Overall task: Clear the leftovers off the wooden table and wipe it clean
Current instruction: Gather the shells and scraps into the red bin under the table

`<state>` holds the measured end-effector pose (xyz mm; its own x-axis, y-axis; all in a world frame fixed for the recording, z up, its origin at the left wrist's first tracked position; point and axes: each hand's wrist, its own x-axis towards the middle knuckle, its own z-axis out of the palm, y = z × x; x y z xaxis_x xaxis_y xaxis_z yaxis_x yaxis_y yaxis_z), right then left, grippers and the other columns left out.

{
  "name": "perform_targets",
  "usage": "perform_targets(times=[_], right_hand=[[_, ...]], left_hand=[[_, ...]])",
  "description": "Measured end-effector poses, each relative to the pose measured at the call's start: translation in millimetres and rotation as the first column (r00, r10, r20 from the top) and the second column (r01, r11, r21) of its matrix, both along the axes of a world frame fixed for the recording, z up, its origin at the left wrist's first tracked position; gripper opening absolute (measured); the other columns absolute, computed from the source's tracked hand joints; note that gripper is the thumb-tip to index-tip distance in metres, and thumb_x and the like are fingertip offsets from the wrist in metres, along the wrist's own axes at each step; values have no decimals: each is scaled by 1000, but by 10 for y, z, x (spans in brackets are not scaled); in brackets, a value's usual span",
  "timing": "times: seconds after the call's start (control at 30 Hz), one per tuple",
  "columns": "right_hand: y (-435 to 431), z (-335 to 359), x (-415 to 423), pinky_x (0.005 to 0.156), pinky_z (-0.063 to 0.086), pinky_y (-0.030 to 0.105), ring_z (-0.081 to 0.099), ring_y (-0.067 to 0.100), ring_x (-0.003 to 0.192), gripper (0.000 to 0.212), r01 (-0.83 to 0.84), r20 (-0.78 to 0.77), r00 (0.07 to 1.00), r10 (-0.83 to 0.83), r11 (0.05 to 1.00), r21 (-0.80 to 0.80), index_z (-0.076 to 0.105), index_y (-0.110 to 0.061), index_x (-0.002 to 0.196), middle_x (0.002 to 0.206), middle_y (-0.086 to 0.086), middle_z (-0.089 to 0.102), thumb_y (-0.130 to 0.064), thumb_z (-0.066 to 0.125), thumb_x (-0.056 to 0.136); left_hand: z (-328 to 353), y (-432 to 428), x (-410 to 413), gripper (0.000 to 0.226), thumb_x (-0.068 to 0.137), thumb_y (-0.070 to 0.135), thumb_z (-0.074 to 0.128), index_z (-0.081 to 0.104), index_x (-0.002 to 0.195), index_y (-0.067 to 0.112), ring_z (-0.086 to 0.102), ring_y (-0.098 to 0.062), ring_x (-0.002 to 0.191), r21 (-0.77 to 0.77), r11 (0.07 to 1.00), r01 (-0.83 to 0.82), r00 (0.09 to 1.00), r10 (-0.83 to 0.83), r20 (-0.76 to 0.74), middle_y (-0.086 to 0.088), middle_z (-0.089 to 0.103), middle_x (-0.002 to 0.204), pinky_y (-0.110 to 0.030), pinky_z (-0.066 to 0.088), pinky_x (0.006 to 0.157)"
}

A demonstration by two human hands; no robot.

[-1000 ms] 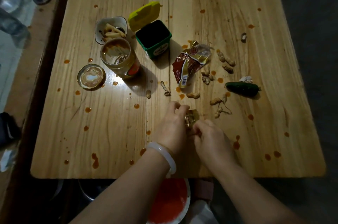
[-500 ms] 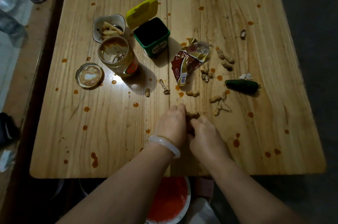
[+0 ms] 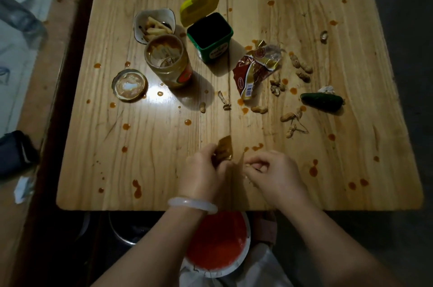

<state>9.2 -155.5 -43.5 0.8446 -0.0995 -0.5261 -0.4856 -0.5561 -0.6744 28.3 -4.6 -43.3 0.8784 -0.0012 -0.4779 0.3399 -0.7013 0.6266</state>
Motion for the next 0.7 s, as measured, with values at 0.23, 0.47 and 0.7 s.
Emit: perform_targets(times=[0.23,0.47,0.7], right_hand=[[223,298,-510,84,52,25,58,2,93,13,-114,-180,974,138,984,138,64,-38,87,100,-17,56,-26,69,89],[644,-40,-1070,70,42,11,52,-2,89,11,-224,-277,936,219,975,14,64,-31,84,97,-15,52,-22,69,89],[913,-544,-1309,70,44,5,55,1,83,30,-163,-449,874,184,983,84,63,-32,87,97,-12,56,-3,67,86]], left_hand=[[271,491,-976,23,81,28,71,58,95,42,60,2,93,-55,997,-55,923,30,-383,18,64,95,-18,50,84],[-357,765,-1467,25,71,36,77,66,91,26,64,-5,84,174,984,24,857,70,-511,11,68,83,-25,51,83],[-886,779,-1552,23,66,36,72,67,80,18,66,-13,76,222,959,176,776,4,-631,4,67,78,-25,54,67]])
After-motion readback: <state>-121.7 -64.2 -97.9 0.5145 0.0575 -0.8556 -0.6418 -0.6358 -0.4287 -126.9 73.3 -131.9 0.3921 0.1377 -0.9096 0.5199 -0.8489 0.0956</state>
